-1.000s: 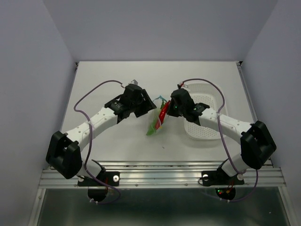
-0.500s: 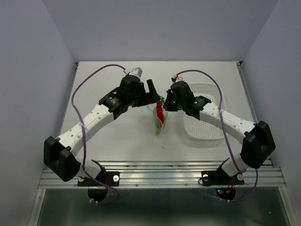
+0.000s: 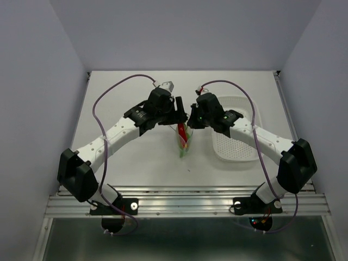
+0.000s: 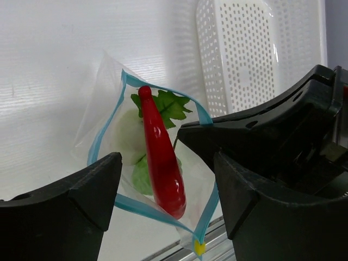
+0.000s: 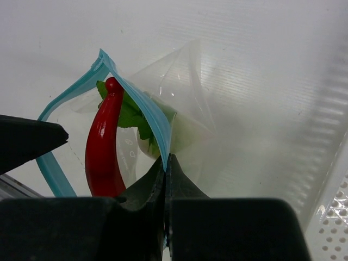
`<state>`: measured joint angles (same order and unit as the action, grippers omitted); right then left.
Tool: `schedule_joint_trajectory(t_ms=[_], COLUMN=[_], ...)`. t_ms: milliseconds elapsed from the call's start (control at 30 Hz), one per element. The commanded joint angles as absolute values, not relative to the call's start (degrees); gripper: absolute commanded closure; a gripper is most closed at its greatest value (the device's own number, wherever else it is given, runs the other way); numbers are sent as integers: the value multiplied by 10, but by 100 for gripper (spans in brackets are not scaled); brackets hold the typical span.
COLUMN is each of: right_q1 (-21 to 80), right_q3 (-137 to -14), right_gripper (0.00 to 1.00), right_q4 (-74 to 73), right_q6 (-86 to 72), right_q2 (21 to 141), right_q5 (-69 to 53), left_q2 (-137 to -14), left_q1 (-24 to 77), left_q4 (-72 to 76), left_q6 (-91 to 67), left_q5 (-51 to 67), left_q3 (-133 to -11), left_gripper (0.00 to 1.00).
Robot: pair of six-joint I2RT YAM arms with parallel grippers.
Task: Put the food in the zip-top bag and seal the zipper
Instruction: Adjust the fake vegetable in the zipper food storage bag.
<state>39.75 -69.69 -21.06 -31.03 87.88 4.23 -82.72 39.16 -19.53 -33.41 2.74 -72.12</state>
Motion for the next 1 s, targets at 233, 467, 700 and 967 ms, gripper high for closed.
schedule_joint_trajectory(t_ms=[233,467,700,967], right_q1=[395,395,395,395], right_q3=[-715,-717,-715,-707], right_gripper=[99,99,99,99], right_q4=[-182,-179,-176,-176], right_q6=[-294,-293,-298,-328], right_q2=[860,848,836,837], right_q5=[24,25,27,40], left_q2=[-846,-860,-896,-875], left_q1=[406,409,409,414], left_q4=[-216,-223,-268,-227], left_q6=[-328,-330,-357,-349], left_q5=[-14,-11,-46,-22], left_q3=[-769,-765,-759,-779], left_gripper=[70,78,84,84])
